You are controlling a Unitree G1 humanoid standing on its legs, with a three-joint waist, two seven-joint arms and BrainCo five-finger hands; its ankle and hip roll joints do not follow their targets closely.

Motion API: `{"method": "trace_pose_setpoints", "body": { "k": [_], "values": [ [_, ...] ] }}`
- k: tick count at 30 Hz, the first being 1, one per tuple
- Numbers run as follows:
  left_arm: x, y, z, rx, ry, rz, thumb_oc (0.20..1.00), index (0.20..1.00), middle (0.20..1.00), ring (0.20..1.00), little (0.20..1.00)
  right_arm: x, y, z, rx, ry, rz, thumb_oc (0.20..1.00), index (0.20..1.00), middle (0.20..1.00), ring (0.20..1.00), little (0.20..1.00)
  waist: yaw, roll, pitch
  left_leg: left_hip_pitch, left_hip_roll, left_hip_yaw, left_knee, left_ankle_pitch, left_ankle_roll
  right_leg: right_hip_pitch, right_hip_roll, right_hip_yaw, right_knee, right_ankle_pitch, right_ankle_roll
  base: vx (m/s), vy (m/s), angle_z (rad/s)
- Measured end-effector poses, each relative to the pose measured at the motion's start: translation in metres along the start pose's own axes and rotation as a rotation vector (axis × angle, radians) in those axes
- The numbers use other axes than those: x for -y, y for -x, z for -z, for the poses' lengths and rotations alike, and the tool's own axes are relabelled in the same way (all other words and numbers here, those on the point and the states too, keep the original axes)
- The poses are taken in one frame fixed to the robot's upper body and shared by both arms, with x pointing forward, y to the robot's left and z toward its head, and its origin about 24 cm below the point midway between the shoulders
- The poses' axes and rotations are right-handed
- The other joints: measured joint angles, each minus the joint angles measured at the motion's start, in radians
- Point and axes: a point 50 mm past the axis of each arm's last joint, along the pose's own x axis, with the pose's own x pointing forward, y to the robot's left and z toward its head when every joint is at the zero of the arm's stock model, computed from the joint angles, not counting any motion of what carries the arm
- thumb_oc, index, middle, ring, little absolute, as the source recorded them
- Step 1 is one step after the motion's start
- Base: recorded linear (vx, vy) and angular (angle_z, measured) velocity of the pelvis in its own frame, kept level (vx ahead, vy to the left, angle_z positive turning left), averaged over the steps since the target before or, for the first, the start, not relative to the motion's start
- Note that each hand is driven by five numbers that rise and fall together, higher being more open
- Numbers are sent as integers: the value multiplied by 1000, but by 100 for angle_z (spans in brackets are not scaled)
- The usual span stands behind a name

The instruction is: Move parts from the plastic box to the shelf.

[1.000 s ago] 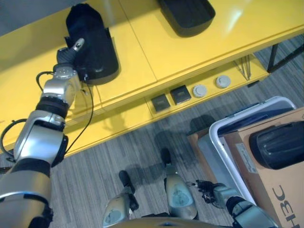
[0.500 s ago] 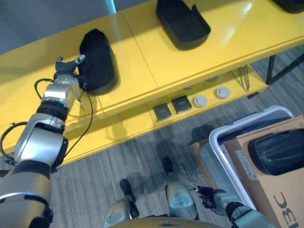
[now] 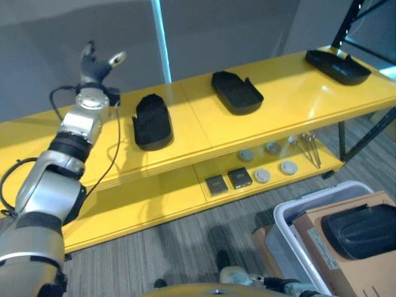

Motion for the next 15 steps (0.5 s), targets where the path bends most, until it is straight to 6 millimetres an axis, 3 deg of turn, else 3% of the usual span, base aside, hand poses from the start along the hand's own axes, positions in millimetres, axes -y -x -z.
{"method": "trace_pose_setpoints", "body": {
  "k": [1,2,4,6,9,10,15],
  "values": [
    [6,6,-3,34,22,44,200,200,200,200,200,-1,0,1,-7,-4,-2,1000,1000,1000,1000,1000,1,-2,-11,0,0,-2,0,0,0,1,-1,-10,0,0,0,-18,19,5],
    [19,25,-5,99,106,155,200,200,200,200,200,-3,-1,5,-21,1,-5,1000,1000,1000,1000,1000,11,-9,-30,-2,0,-7,0,-1,0,7,-2,-15,0,0,0,0,0,0],
    [23,51,3,106,227,230,200,200,200,200,200,-2,-1,6,-27,12,2,1000,1000,1000,1000,1000,28,-12,-32,1,4,-11,0,-6,3,11,-3,-26,0,-6,8,0,0,0],
    [25,93,27,66,354,275,200,200,200,200,200,-4,-1,13,-38,1,12,1000,1000,1000,1000,1000,44,-13,-34,-4,9,-24,0,-6,3,14,-5,-63,0,-7,7,-11,25,17],
    [35,145,90,-180,408,316,200,200,200,200,200,-5,-2,31,-77,-25,21,1000,1000,1000,1000,1000,100,-33,-33,-6,17,-42,0,-4,3,17,-1,-79,0,-14,-1,7,24,34],
    [33,154,106,-247,385,316,200,200,200,200,200,-7,-2,37,-87,-31,17,1000,1000,1000,1000,1000,123,-44,-32,-19,18,-42,0,-3,4,17,-2,-90,0,-15,-1,26,29,25],
    [43,165,111,-268,368,401,200,200,200,200,200,-11,-2,40,-83,-44,7,1000,1000,1000,1000,1000,146,-65,-28,-25,1,-64,0,7,10,19,-21,-95,0,-19,4,26,3,16]
  ]
}}
